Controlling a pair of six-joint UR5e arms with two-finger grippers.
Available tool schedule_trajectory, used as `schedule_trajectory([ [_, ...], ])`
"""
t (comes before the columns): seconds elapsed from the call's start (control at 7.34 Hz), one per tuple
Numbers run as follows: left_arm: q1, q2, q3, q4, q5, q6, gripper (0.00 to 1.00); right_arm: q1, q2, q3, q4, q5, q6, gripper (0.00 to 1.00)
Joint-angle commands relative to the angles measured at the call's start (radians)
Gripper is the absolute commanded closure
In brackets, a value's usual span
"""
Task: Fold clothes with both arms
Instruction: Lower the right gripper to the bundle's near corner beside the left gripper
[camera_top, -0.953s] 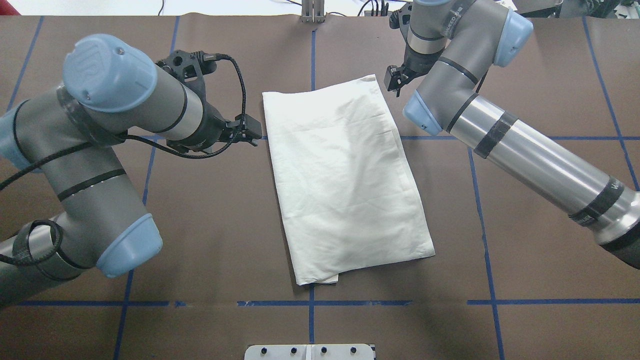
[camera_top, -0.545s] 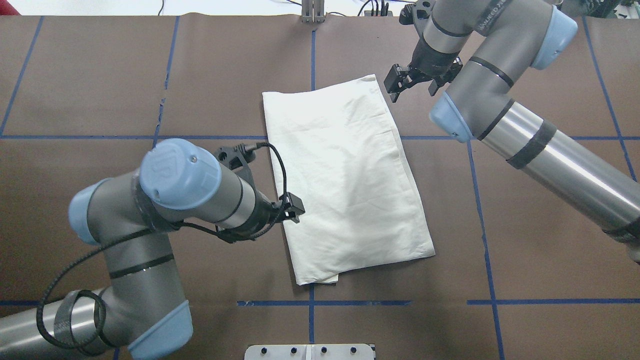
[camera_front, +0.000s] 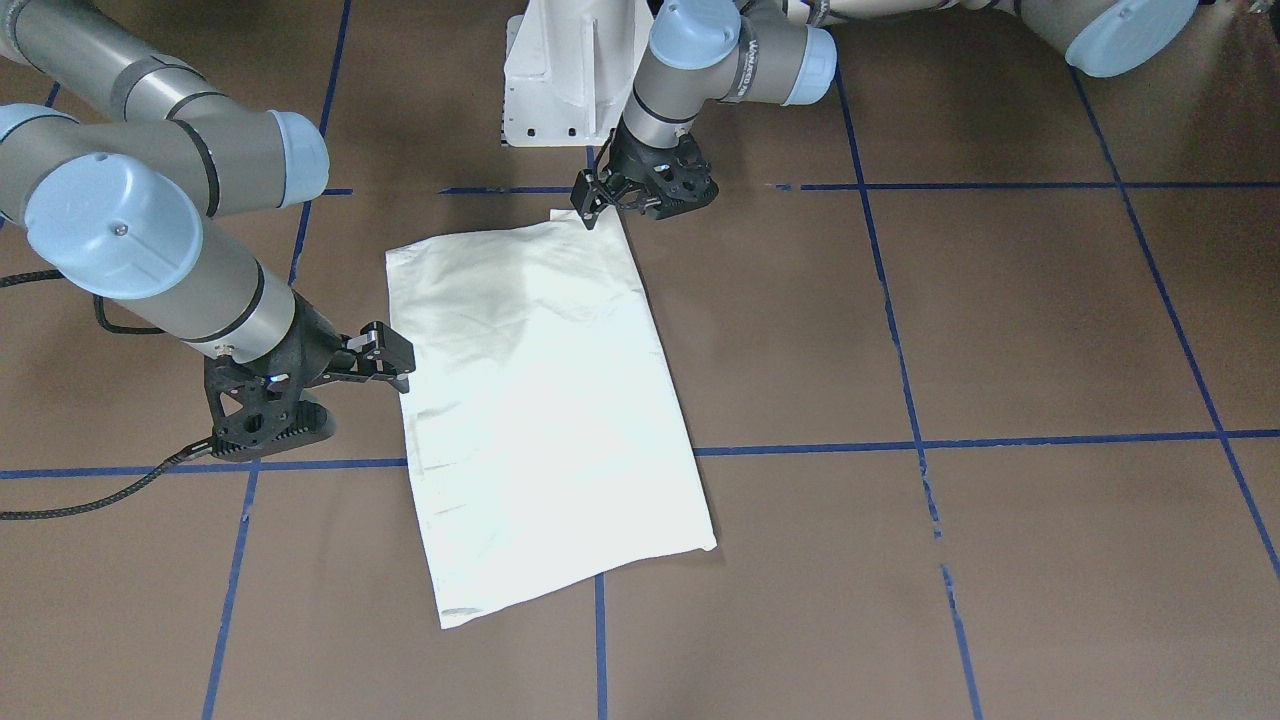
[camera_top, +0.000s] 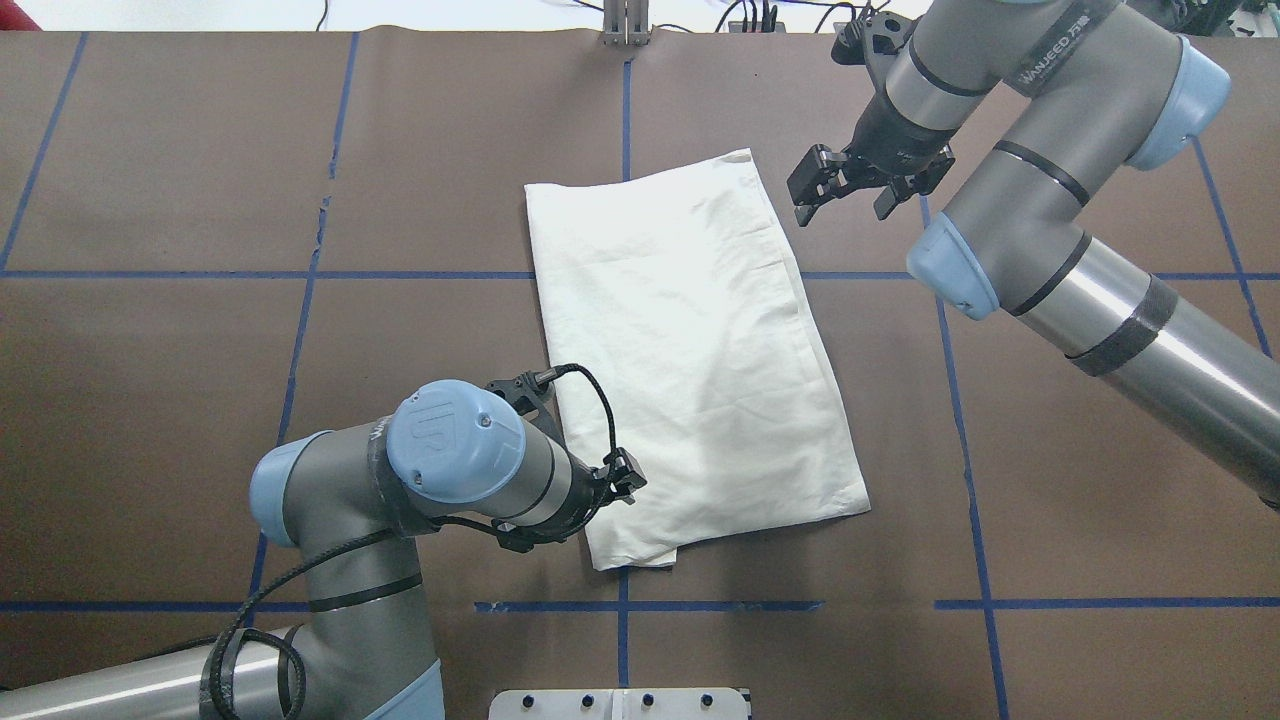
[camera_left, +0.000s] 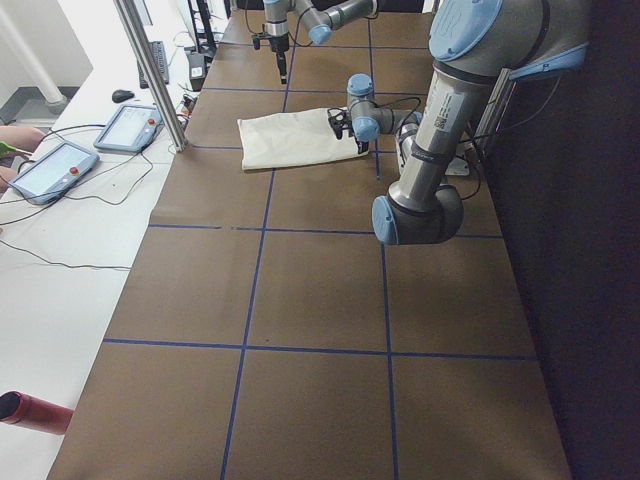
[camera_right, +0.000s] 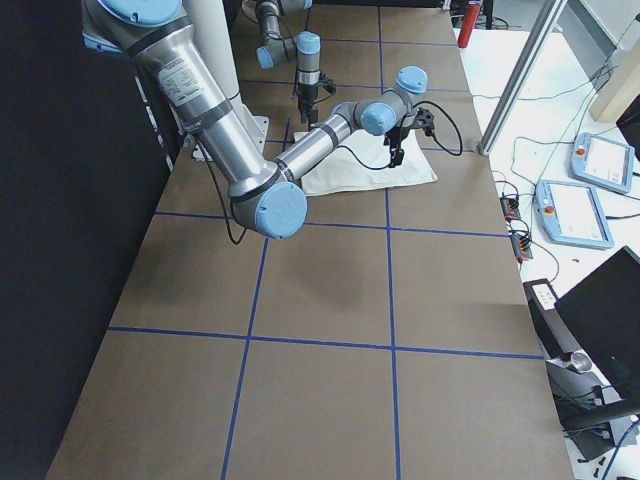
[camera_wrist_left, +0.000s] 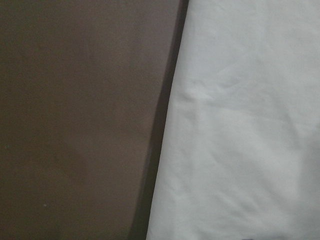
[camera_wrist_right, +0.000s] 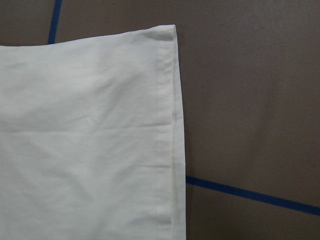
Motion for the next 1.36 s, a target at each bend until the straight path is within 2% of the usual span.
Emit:
schedule_trajectory([
  [0.0,0.022,-0.003,0.023,-0.012,0.007,-0.01,0.21,0.0,-0.002,0.0,0.0,0.002,0.002,0.0],
  [0.27,0.054,-0.009,0.022,-0.01,0.023,-0.014,0.27,0.0,-0.002,-0.002,0.0,0.002,0.002,0.0],
  [0.54,0.059,-0.012,0.026,-0.01,0.033,-0.014,0.42,0.002,-0.002,-0.002,0.0,0.002,0.002,0.0],
  [0.95,0.056,-0.008,0.03,-0.009,0.036,-0.005,0.47,0.003,-0.004,-0.002,0.0,0.002,0.0,0.0],
  [1.09,0.056,-0.008,0.03,-0.009,0.036,-0.01,0.59,0.003,-0.004,-0.003,0.0,0.002,0.0,0.0],
  [1.23,0.058,-0.008,0.03,-0.009,0.036,-0.01,0.84,0.003,-0.004,-0.005,0.0,0.001,0.0,0.0],
])
